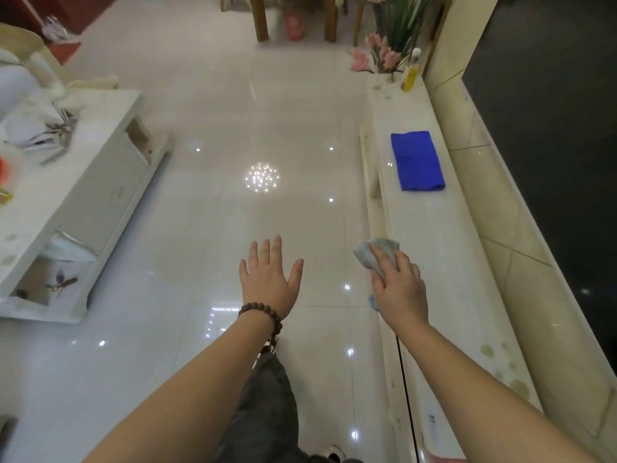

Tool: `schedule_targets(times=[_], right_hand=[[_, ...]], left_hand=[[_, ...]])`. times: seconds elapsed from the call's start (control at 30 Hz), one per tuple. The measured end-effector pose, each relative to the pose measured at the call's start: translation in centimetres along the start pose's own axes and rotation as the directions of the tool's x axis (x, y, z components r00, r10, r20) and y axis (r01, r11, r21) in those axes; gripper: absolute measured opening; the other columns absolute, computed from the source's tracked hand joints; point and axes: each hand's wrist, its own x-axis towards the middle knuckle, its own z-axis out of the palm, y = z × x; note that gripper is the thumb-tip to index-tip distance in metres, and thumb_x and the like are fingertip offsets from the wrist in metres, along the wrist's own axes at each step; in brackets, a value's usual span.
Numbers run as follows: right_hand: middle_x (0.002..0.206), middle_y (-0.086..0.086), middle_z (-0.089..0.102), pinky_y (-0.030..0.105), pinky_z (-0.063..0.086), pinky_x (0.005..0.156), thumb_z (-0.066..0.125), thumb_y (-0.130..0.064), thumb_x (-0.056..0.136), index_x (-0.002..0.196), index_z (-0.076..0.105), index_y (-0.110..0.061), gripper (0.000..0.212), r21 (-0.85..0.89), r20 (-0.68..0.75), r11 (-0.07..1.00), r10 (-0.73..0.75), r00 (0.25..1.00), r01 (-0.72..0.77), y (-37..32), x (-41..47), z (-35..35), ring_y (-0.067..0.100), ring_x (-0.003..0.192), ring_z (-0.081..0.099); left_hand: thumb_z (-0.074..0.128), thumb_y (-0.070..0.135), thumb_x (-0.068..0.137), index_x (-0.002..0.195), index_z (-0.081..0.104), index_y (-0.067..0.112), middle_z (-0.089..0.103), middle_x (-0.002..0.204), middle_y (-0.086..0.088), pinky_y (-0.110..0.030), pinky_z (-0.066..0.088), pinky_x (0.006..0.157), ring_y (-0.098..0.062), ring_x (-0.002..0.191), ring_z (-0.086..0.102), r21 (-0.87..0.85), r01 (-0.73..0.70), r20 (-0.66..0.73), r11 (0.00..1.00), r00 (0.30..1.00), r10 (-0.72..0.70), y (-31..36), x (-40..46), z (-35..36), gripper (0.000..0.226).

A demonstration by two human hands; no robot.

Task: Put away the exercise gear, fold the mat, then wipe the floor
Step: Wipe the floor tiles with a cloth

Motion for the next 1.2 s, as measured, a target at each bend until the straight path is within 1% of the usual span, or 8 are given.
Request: schedule_targets(times=[0.3,0.47,0.63,0.73,0.83,0.97,1.07,1.2], right_hand=[[0.139,0.005,0.042,0.044,0.048,0.085,0.046,-0.033,0.096,0.145,0.033,-0.035,0.05,0.013,-0.032,0.999,0.052,0.998,-0.052,-4.4,16.9,5.6,0.026,0.108,0.047],[0.144,0.007,0.038,0.042,0.045,0.085,0.046,-0.031,0.096,0.144,0.034,-0.036,0.049,-0.015,-0.015,0.983,0.183,0.983,-0.183,-8.9,29.1,8.2,0.03,0.11,0.046],[0.141,0.005,0.04,0.044,0.048,0.086,0.048,-0.03,0.096,0.144,0.032,-0.037,0.051,0.039,-0.077,0.958,0.286,0.955,-0.283,-10.6,39.0,8.5,0.026,0.109,0.047],[0.141,0.003,0.04,0.041,0.05,0.088,0.046,-0.034,0.096,0.145,0.029,-0.038,0.052,0.024,-0.12,0.946,0.323,0.939,-0.323,-10.1,43.9,8.4,0.021,0.11,0.046],[0.142,0.004,0.039,0.039,0.048,0.088,0.046,-0.033,0.097,0.145,0.031,-0.035,0.051,0.013,-0.15,0.921,0.386,0.91,-0.388,-8.7,49.0,8.4,0.022,0.111,0.045],[0.138,0.006,0.043,0.041,0.049,0.083,0.047,-0.033,0.096,0.144,0.035,-0.033,0.049,0.006,-0.207,0.894,0.44,0.874,-0.449,-5.2,56.7,9.1,0.024,0.107,0.047],[0.138,0.006,0.043,0.041,0.05,0.08,0.045,-0.035,0.097,0.145,0.03,-0.036,0.051,0.024,-0.209,0.847,0.523,0.826,-0.53,-1.3,63.4,9.6,0.023,0.107,0.047],[0.142,0.006,0.039,0.039,0.049,0.082,0.04,-0.039,0.098,0.147,0.022,-0.038,0.052,-0.019,-0.165,0.805,0.582,0.796,-0.592,3.5,72.7,8.6,0.022,0.108,0.048]], left_hand=[[0.022,0.056,0.097,0.154,0.008,0.023,0.013,0.161,-0.002,-0.045,0.005,0.12,-0.022,0.149,-0.002,-0.02,-0.051,0.045,0.999,0.998,0.051,-1.2,18.5,0.3,0.067],[0.021,0.057,0.097,0.154,0.008,0.023,0.014,0.161,-0.004,-0.047,0.008,0.119,-0.024,0.148,0.0,0.041,-0.121,0.105,0.992,0.988,0.116,-3.1,32.3,-2.0,0.067],[0.02,0.057,0.097,0.154,0.006,0.024,0.011,0.161,-0.003,-0.046,0.006,0.119,-0.023,0.148,-0.003,0.062,-0.189,0.156,0.98,0.972,0.177,-2.1,44.6,-4.2,0.067],[0.019,0.058,0.097,0.154,0.005,0.025,0.009,0.161,-0.003,-0.046,0.005,0.12,-0.023,0.148,-0.004,0.041,-0.221,0.191,0.974,0.959,0.209,0.1,50.8,-4.4,0.067],[0.018,0.058,0.096,0.154,0.005,0.025,0.009,0.161,-0.003,-0.046,0.005,0.12,-0.023,0.148,-0.004,0.032,-0.273,0.218,0.961,0.941,0.26,3.0,56.8,-3.6,0.067],[0.018,0.058,0.096,0.154,0.006,0.025,0.01,0.161,-0.004,-0.046,0.005,0.12,-0.024,0.148,-0.003,0.023,-0.376,0.239,0.926,0.902,0.36,8.6,65.7,-1.1,0.067],[0.017,0.058,0.096,0.154,0.004,0.025,0.008,0.161,-0.004,-0.046,0.005,0.12,-0.024,0.148,-0.004,0.046,-0.446,0.271,0.894,0.866,0.419,13.7,73.3,0.7,0.067],[0.017,0.058,0.097,0.154,0.005,0.024,0.008,0.161,-0.005,-0.046,0.006,0.12,-0.025,0.148,-0.004,0.086,-0.521,0.307,0.849,0.824,0.475,21.2,83.8,1.0,0.067]])
